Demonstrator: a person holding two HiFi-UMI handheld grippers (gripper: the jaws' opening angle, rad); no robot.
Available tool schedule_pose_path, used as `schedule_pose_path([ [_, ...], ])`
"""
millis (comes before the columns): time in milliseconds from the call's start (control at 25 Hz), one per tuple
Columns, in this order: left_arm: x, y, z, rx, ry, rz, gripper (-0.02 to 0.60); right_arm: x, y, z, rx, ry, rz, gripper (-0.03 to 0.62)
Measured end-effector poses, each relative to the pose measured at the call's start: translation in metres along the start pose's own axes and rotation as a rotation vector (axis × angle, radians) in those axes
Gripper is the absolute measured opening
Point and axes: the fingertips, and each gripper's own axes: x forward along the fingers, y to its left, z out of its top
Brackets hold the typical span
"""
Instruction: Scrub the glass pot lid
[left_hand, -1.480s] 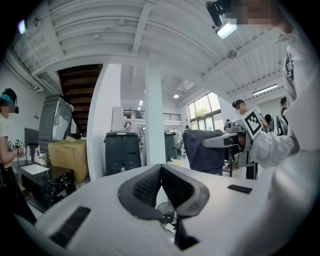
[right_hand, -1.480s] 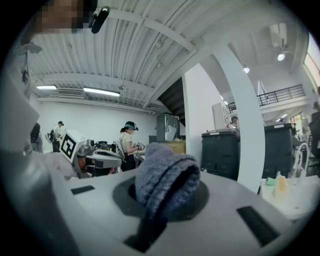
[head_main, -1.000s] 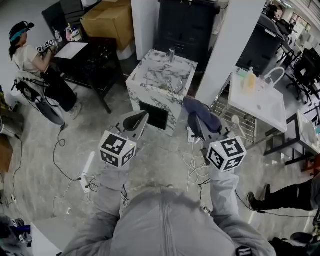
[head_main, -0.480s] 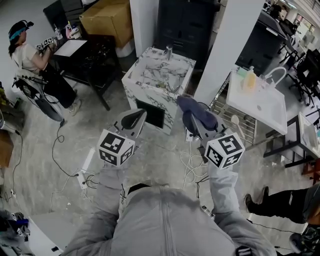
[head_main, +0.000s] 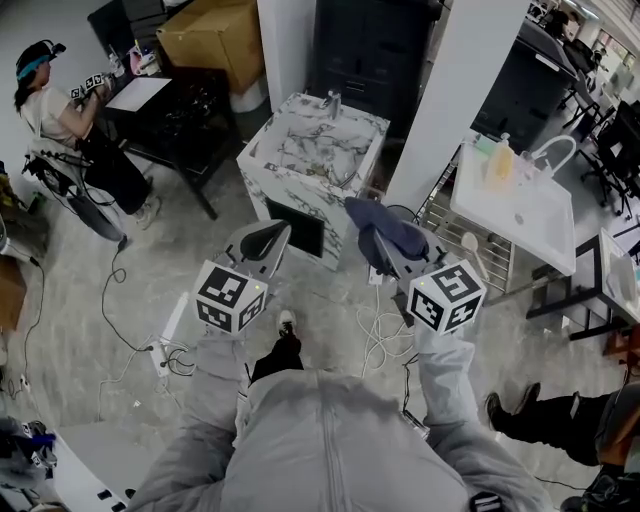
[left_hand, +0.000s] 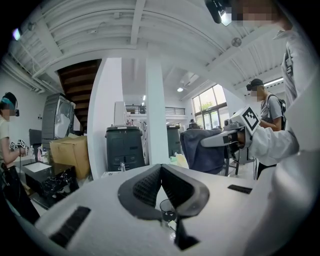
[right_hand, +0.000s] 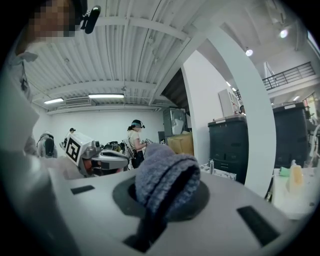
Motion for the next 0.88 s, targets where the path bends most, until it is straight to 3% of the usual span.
schedule_pose_path([
  [320, 0.044, 0.044, -0.017, -0.028, 0.008, -0.02, 0.026, 0.045, -0.037, 0.002, 0.043, -0.017, -0.011, 0.046],
  [880, 0.161, 0.204, -0.002, -0.031, -0.001, -0.098, 0.026, 0.192, -0.135, 0.038, 0.045, -0.016, -0.11, 0.046],
])
